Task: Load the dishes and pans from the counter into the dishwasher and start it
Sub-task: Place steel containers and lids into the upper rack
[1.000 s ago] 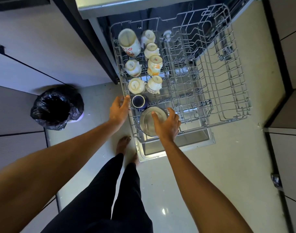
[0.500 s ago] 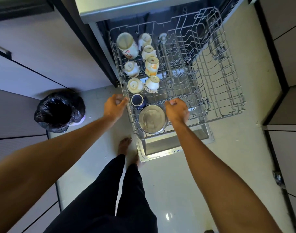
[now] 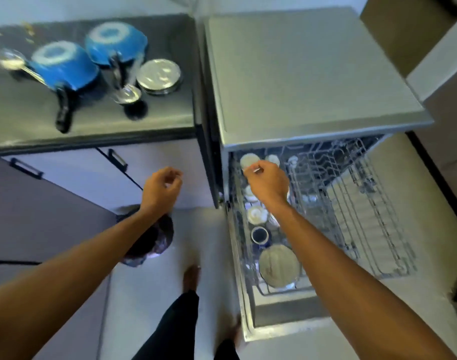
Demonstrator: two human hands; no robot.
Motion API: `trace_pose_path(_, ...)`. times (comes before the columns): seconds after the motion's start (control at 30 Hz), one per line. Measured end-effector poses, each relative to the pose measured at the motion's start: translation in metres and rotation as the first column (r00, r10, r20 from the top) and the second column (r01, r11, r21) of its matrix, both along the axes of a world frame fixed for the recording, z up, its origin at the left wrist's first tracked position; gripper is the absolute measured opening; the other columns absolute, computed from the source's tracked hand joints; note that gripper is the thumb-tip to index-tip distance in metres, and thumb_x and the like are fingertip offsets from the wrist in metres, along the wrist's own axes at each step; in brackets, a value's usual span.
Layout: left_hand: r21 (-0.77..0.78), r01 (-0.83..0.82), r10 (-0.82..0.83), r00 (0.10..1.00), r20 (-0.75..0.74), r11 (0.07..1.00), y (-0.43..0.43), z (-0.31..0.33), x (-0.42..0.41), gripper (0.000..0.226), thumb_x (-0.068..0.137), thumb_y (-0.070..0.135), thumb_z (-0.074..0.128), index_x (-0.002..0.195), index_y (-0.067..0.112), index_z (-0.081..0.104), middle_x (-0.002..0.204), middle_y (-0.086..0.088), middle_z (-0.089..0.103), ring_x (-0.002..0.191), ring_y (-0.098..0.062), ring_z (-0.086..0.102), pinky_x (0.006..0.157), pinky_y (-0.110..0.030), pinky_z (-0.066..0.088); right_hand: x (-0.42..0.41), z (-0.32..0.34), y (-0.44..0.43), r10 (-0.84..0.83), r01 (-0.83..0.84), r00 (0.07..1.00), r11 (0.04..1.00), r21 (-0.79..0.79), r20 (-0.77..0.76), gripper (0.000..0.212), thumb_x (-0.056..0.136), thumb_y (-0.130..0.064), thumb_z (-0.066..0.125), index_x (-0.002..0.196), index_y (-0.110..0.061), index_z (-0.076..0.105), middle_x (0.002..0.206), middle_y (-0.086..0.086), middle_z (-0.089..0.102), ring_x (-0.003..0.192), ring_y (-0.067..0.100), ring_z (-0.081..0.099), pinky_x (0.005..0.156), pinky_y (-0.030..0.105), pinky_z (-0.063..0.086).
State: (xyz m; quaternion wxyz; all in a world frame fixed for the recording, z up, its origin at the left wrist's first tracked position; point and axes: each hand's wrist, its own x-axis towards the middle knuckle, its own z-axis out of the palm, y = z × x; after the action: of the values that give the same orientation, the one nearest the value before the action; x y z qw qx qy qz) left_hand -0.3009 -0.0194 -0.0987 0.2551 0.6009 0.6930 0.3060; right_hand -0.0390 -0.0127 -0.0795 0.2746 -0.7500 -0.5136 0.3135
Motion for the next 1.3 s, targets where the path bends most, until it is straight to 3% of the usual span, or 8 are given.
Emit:
trace_pose_path(0.17, 0.121, -0.085, 0.094, 0.994, -0.063, 0.989, 0.064, 0.032, -0.105, 0.015, 0.085, 0.022, 0.061, 0.096, 0.016, 0.071, 0.089, 0.006, 0.065, 0.084, -0.02, 0.064, 0.079, -0.038, 0.053, -0.101, 0.057, 0.089, 0.181, -0.185, 0.983, 0.966, 0.181, 0.04, 0.015, 0.088, -0.041, 0.066, 0.087, -0.027, 0.07, 0.078, -0.013, 0.066, 0.076, 0.014, 0.062, 0.068, 0.029, 0.049)
trace_pose_path(0.27, 0.143, -0.119, 0.139, 0.98, -0.144, 0.983, 0.105, 0.036, -0.148, 0.036, 0.082, 0.044, 0.059, 0.104, 0.017, 0.068, 0.095, 0.002, 0.064, 0.092, -0.023, 0.063, 0.083, -0.043, 0.053, -0.152, 0.064, 0.141, 0.275, -0.3, 0.951, 0.928, 0.22, 0.141, 0.02, 0.082, -0.045, 0.07, 0.097, -0.031, 0.068, 0.09, -0.01, 0.067, 0.085, 0.016, 0.063, 0.075, 0.033, 0.054)
trace_pose_path(0.43, 0.095, -0.128, 0.156, 0.906, -0.394, 0.987, 0.162, 0.035, -0.174, 0.062, 0.076, 0.059, 0.067, 0.122, 0.018, 0.057, 0.115, -0.007, 0.058, 0.108, -0.028, 0.052, 0.089, -0.042, 0.044, -0.208, 0.056, 0.236, 0.342, -0.413, 0.852, 0.904, 0.108, 0.396, 0.079, 0.066, -0.059, 0.081, 0.135, -0.034, 0.052, 0.133, 0.004, 0.05, 0.119, 0.031, 0.049, 0.095, 0.044, 0.048)
trace_pose_path(0.57, 0.13, -0.122, 0.171, 0.856, -0.489, 0.984, 0.182, 0.022, -0.171, 0.072, 0.073, 0.074, 0.058, 0.118, 0.018, 0.053, 0.116, -0.005, 0.053, 0.109, -0.028, 0.05, 0.095, -0.041, 0.039, -0.225, 0.047, 0.293, 0.37, -0.372, 0.834, 0.925, -0.078, 0.409, 0.109, 0.057, -0.067, 0.084, 0.148, -0.041, 0.031, 0.16, 0.006, 0.023, 0.147, 0.034, 0.02, 0.112, 0.056, 0.031)
trace_pose_path(0.67, 0.181, -0.143, 0.218, 0.825, -0.521, 0.973, 0.18, 0.015, -0.166, 0.075, 0.073, 0.076, 0.053, 0.119, 0.017, 0.053, 0.122, -0.006, 0.051, 0.116, -0.029, 0.047, 0.101, -0.041, 0.035, -0.229, 0.042, 0.311, 0.44, -0.408, 0.799, 0.897, -0.168, 0.41, 0.118, 0.056, -0.071, 0.083, 0.152, -0.046, 0.02, 0.167, 0.006, 0.004, 0.152, 0.036, 0.003, 0.114, 0.064, 0.02)
trace_pose_path(0.77, 0.183, -0.143, 0.219, 0.823, -0.524, 0.973, 0.179, 0.016, -0.166, 0.077, 0.074, 0.077, 0.051, 0.122, 0.017, 0.054, 0.126, -0.007, 0.05, 0.119, -0.029, 0.046, 0.104, -0.042, 0.034, -0.232, 0.036, 0.317, 0.453, -0.414, 0.772, 0.891, -0.188, 0.445, 0.119, 0.055, -0.078, 0.078, 0.153, -0.046, 0.019, 0.167, 0.007, 0.005, 0.151, 0.037, 0.009, 0.114, 0.063, 0.019)
trace_pose_path(0.93, 0.168, -0.134, 0.204, 0.827, -0.525, 0.977, 0.179, 0.018, -0.164, 0.078, 0.076, 0.077, 0.048, 0.124, 0.017, 0.053, 0.128, -0.007, 0.049, 0.12, -0.029, 0.044, 0.105, -0.044, 0.034, -0.226, 0.037, 0.319, 0.427, -0.42, 0.769, 0.898, -0.127, 0.476, 0.112, 0.053, -0.085, 0.071, 0.148, -0.045, 0.027, 0.156, 0.007, 0.029, 0.139, 0.037, 0.031, 0.107, 0.056, 0.031)
trace_pose_path(1.3, 0.16, -0.094, 0.163, 0.855, -0.492, 0.983, 0.172, 0.019, -0.157, 0.071, 0.081, 0.072, 0.052, 0.123, 0.015, 0.051, 0.124, -0.01, 0.05, 0.114, -0.032, 0.047, 0.101, -0.045, 0.036, -0.153, 0.063, 0.22, 0.231, -0.275, 0.907, 0.958, 0.078, 0.352, 0.105, 0.052, -0.087, 0.067, 0.142, -0.043, 0.036, 0.145, 0.002, 0.038, 0.128, 0.029, 0.04, 0.097, 0.046, 0.048)
